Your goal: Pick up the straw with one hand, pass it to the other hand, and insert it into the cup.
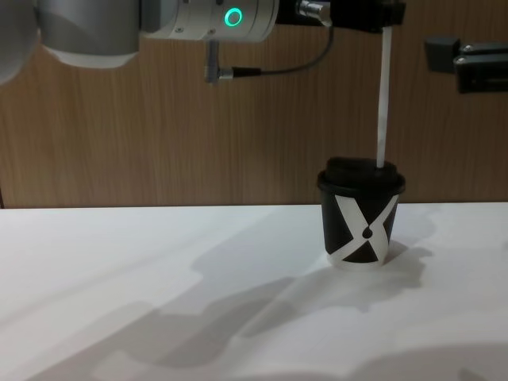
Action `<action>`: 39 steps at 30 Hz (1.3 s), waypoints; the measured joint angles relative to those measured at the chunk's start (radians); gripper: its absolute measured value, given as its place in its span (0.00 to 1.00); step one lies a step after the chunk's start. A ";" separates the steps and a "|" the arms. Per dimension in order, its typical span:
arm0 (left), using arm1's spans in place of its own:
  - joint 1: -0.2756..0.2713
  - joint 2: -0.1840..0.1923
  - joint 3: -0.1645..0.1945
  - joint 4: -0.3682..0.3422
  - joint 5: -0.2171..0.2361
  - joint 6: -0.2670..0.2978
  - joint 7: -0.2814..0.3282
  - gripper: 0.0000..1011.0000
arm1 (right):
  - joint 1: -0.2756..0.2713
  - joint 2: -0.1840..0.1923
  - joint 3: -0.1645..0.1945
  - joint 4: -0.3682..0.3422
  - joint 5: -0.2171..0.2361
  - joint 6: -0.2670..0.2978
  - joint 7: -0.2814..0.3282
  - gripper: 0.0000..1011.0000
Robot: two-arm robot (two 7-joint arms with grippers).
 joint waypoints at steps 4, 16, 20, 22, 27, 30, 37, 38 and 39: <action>-0.001 -0.004 0.001 0.008 0.005 0.000 -0.001 0.01 | 0.000 0.000 0.000 0.000 0.000 0.000 0.000 0.99; -0.001 -0.023 -0.001 0.041 0.010 0.001 -0.006 0.01 | 0.000 0.000 0.000 0.000 0.000 0.000 0.000 0.99; 0.003 -0.030 -0.004 0.053 0.010 0.000 -0.007 0.01 | 0.000 0.000 0.000 0.000 0.000 0.000 0.000 0.99; 0.008 -0.034 -0.006 0.060 0.008 -0.001 -0.006 0.01 | 0.000 0.000 0.000 0.000 0.000 0.000 0.000 0.99; 0.018 -0.042 -0.009 0.077 0.004 -0.004 -0.005 0.01 | 0.000 0.000 0.000 0.000 0.000 0.000 0.000 0.99; 0.026 -0.046 -0.011 0.087 0.002 -0.005 -0.003 0.01 | 0.000 0.000 0.000 0.000 0.000 0.000 0.000 0.99; 0.042 -0.054 -0.014 0.104 -0.001 -0.009 0.002 0.02 | 0.000 0.000 0.000 0.000 0.000 0.000 0.000 0.99; 0.044 -0.055 -0.015 0.107 -0.002 -0.010 0.003 0.03 | 0.000 0.000 0.000 0.000 0.000 0.000 0.000 0.99; 0.046 -0.056 -0.015 0.108 -0.002 -0.010 0.003 0.03 | 0.000 0.000 0.000 0.000 0.000 0.000 0.000 0.99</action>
